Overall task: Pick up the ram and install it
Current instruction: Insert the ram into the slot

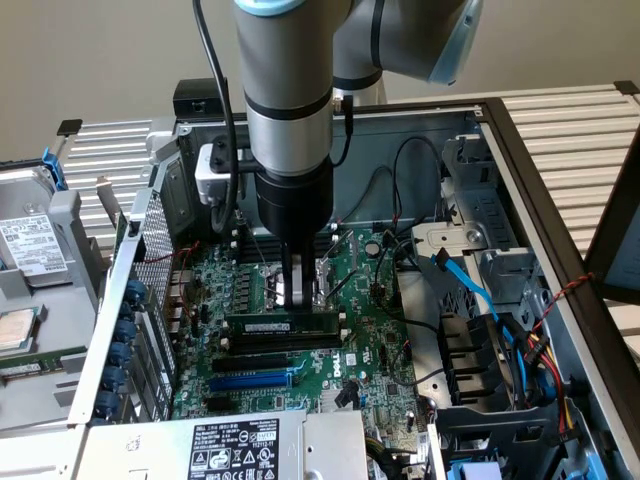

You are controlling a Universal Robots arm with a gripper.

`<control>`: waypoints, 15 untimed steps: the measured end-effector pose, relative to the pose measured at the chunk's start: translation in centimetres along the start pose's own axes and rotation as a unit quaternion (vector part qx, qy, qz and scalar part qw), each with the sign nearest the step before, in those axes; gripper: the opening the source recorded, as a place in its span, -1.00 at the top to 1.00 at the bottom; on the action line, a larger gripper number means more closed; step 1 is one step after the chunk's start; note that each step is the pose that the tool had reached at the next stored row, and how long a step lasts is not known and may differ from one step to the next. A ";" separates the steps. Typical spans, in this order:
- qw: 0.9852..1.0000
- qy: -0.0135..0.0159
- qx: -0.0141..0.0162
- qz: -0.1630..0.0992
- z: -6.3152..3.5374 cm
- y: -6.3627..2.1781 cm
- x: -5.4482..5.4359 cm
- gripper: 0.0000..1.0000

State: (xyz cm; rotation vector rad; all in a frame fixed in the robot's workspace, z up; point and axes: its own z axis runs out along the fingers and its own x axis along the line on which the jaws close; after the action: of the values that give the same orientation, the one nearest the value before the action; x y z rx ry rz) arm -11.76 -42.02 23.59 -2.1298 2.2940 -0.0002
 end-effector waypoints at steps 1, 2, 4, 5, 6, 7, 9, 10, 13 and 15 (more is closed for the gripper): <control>1.000 0.000 0.000 0.000 0.03 0.00 0.0 0.74; 1.000 0.000 0.000 0.000 0.04 0.00 0.0 0.74; 1.000 0.000 0.000 -0.001 0.07 0.00 0.0 0.74; 1.000 0.000 0.000 -0.001 0.07 0.00 0.0 0.74; 1.000 0.000 0.000 -0.001 0.07 0.00 0.0 0.74; 1.000 0.000 0.000 -0.002 0.07 0.00 0.0 0.74; 1.000 0.000 0.000 -0.003 0.07 0.00 0.0 0.74; 1.000 0.000 0.000 -0.003 0.07 0.00 0.0 0.74; 1.000 0.000 0.000 -0.005 0.07 0.00 0.0 0.74; 1.000 0.000 0.000 -0.006 0.07 0.00 0.0 0.74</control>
State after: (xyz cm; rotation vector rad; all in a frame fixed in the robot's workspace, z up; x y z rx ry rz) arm -11.76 -42.02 23.52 -2.1445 2.2804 -0.0005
